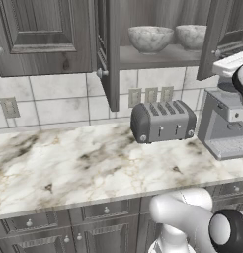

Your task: Move the bowls from the cabinet to the plates on the dining table.

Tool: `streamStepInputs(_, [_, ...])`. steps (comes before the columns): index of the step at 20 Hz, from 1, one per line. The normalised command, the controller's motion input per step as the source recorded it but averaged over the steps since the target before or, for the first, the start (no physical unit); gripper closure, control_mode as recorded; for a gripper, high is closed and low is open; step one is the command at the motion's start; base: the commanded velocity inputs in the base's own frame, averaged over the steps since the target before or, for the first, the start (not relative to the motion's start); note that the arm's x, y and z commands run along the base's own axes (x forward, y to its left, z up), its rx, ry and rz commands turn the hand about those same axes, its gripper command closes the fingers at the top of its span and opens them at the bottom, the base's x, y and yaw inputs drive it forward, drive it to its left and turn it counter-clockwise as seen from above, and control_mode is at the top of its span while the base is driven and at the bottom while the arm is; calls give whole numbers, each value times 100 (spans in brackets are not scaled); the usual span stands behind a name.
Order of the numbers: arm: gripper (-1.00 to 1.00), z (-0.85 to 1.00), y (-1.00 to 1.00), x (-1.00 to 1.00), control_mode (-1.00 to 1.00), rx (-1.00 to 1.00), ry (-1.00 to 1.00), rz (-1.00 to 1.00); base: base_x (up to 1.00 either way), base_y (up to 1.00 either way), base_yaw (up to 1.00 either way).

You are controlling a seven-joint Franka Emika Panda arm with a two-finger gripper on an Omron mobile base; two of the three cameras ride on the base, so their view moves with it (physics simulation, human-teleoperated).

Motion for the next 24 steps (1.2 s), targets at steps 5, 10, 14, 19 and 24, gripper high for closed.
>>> streamStepInputs(5, [100,0,-38,-52,-100,0,3,0,0,0,0])
streamStepInputs(10, [100,0,-6,-30,-100,0,0,0,0,0,0])
streamStepInputs(14, [100,13,27,-52,-100,-6,0,0,0,0,0])
streamStepInputs(19, [-100,15,63,-49,-100,-17,2,0,0,0,0])
streamStepInputs(24, [-100,10,90,-23,-100,-24,10,0,0,0,0])
